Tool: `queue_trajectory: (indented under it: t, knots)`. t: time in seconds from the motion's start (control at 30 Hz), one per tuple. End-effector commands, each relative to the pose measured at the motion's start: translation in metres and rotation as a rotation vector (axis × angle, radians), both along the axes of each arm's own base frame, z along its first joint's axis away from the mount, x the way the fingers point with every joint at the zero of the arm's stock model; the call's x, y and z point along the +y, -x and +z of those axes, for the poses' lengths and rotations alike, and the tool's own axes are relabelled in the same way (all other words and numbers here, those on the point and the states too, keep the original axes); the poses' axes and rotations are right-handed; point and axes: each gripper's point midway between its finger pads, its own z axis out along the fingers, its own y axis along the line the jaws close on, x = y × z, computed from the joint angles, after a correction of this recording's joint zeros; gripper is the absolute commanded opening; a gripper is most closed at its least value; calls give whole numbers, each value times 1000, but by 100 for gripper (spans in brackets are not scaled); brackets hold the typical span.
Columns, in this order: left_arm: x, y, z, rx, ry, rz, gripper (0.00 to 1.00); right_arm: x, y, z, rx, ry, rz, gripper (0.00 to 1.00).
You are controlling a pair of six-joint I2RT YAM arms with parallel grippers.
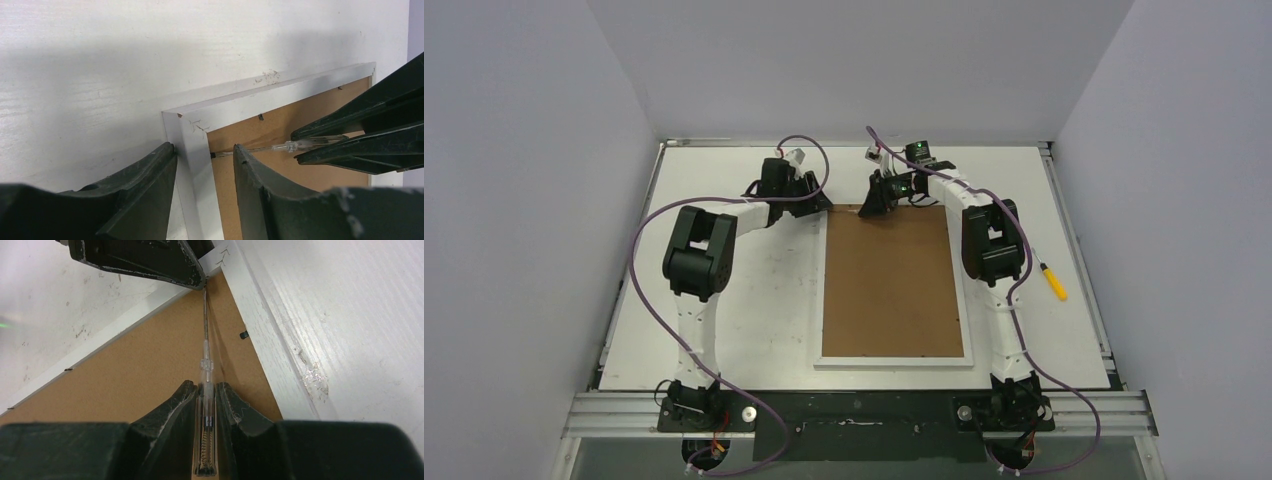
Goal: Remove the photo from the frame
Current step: Release the photo frame item from the photo frame.
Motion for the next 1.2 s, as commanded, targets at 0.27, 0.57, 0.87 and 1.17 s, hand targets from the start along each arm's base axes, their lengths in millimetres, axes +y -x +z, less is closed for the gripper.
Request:
queue_trajectory:
  t: [0.27, 0.57, 0.87, 1.17]
  knots:
    - [-11, -16, 18, -48, 55, -28, 34, 4, -15, 1, -10, -25, -27, 5]
    - [-3, -23, 26, -65, 130, 11, 36, 2, -9, 0, 1, -16, -9, 5]
    - [-2, -25, 19, -45, 135, 22, 27, -2, -7, 5, -2, -5, -5, 5]
    - [-4, -24, 7, -10, 119, 9, 27, -5, -6, 7, 4, 1, -7, 5]
